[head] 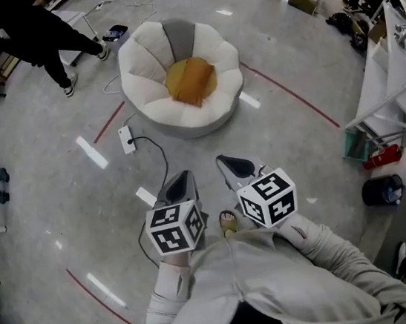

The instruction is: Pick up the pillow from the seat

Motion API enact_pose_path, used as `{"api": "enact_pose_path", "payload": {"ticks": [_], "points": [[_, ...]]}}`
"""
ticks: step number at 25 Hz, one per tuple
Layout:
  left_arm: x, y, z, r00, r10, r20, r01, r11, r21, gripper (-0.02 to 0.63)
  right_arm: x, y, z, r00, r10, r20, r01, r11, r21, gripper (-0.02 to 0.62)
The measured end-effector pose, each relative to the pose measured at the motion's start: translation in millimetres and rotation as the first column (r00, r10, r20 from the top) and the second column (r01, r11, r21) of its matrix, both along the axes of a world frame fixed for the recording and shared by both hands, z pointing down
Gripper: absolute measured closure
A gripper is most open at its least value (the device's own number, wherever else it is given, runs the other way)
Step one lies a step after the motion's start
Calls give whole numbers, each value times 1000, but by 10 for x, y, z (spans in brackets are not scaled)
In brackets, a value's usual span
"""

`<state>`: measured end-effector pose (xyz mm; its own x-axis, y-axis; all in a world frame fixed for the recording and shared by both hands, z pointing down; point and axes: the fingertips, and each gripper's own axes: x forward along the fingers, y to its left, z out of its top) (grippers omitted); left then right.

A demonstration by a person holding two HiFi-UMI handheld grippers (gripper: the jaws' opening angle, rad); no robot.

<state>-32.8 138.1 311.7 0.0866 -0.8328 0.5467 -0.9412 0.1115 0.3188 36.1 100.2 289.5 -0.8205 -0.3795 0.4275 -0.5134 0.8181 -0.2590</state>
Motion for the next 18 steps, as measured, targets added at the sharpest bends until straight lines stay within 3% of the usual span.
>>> {"api": "enact_pose_path", "payload": {"ticks": [9,18], "points": [[23,-430,50,1000,-3,-1,3,1000,-17,603,94,-449,99,1000,19,-3,-19,1000,-24,595],[-261,-964,190,1000,-1,2,1,999,-32,603,81,-991,294,995,93,-21,-94,994,-47,595]]}}
